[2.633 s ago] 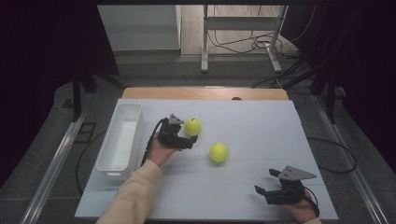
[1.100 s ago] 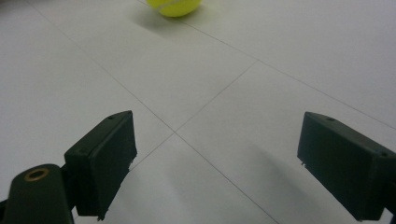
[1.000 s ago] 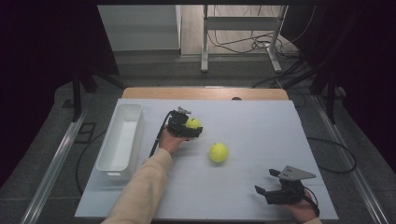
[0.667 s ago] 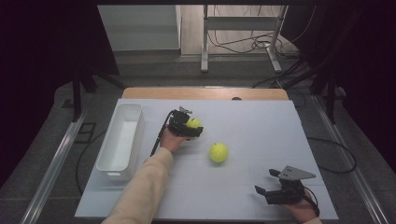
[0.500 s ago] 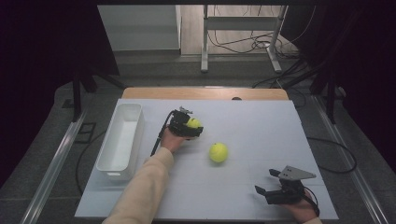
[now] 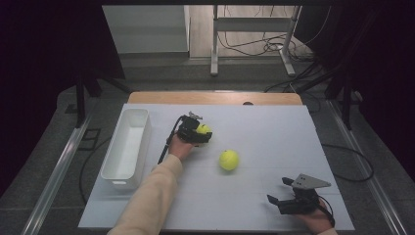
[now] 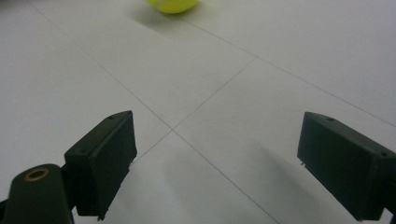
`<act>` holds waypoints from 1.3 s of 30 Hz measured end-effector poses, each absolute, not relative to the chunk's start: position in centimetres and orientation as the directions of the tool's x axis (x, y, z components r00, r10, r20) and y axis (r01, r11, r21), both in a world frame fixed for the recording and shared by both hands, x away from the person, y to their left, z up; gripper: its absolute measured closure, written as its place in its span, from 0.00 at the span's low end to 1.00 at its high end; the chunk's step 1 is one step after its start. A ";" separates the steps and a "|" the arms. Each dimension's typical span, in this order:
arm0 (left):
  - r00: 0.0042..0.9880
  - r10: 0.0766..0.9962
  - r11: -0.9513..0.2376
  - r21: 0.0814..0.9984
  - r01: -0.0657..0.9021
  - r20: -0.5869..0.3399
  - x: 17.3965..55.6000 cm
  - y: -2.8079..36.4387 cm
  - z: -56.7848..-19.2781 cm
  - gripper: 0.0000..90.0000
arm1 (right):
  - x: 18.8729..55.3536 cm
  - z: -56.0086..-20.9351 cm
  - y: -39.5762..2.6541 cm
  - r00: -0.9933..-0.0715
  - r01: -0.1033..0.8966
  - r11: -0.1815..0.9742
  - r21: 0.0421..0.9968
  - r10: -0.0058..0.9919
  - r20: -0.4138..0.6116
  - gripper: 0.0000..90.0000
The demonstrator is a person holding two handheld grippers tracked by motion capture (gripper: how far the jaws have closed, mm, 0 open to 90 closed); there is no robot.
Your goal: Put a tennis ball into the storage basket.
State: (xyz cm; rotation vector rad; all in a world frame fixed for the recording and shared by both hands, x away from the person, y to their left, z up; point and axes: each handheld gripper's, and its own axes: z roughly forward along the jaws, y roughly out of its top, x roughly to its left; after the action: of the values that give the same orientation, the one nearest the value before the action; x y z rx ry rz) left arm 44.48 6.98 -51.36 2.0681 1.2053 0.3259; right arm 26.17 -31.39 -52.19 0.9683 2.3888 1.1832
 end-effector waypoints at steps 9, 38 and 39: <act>0.541 0.829 -0.306 0.694 0.652 -0.143 44.2 7.1 -50.9 0.30 | 26.2 -52.2 -31.4 -0.728 0.434 0.425 0.794 0.685 0.031 0.14; 0.600 0.789 -0.313 0.754 0.578 -0.133 41.8 7.7 -48.3 0.30 | 26.2 -52.1 -31.4 -0.725 0.434 0.418 0.798 0.688 0.033 0.14; 0.601 0.788 -0.311 0.756 0.577 -0.134 41.7 7.7 -48.2 0.30 | 26.1 -52.1 -31.4 -0.724 0.435 0.418 0.798 0.688 0.035 0.14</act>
State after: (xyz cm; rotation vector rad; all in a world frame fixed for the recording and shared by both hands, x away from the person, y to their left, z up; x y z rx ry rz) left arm 41.69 7.73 -48.17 2.0183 1.0790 0.3318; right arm 26.14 -31.43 -52.09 0.9738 2.3786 1.2049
